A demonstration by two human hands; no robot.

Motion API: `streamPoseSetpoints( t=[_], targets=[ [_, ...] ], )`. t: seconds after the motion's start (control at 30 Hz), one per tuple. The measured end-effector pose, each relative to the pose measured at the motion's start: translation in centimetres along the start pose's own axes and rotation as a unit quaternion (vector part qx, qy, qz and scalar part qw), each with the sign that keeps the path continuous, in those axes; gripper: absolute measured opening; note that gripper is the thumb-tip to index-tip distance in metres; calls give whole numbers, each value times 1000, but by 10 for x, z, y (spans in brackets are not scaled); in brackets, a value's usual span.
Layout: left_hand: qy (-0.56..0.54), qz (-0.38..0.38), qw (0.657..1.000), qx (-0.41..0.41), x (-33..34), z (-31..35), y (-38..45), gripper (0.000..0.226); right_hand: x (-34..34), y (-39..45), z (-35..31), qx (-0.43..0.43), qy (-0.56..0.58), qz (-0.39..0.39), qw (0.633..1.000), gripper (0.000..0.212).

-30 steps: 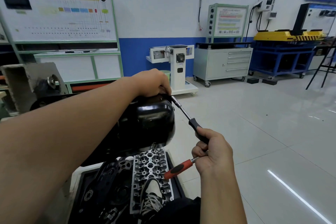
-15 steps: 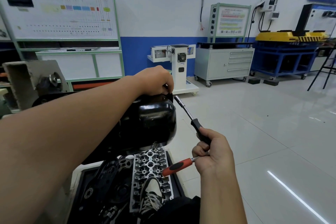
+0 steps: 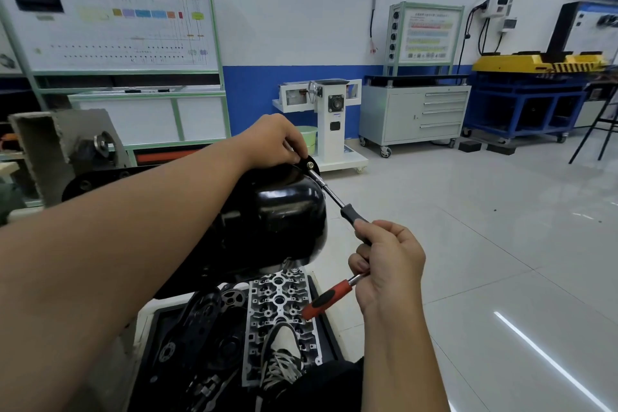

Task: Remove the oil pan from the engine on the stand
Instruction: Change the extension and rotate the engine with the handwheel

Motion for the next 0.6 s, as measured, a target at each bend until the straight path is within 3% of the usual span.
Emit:
streamPoseSetpoints(
  t=[0.3, 0.6],
  targets=[
    [32, -31, 999, -19, 6, 15, -3, 35, 3, -3, -3, -53, -36, 14, 998, 27],
    [-2, -43, 998, -41, 8, 13, -3, 40, 0, -5, -4, -63, -17, 16, 998, 27]
  ],
)
Point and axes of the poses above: each hand's wrist, its own y-axis towards the middle knuckle, its own x-axis out of the palm, z = x × y, the point moved 6 cm from there along y, towards the middle knuckle, and after that the axes turned 11 degrees about -z, right-handed, at the moved point
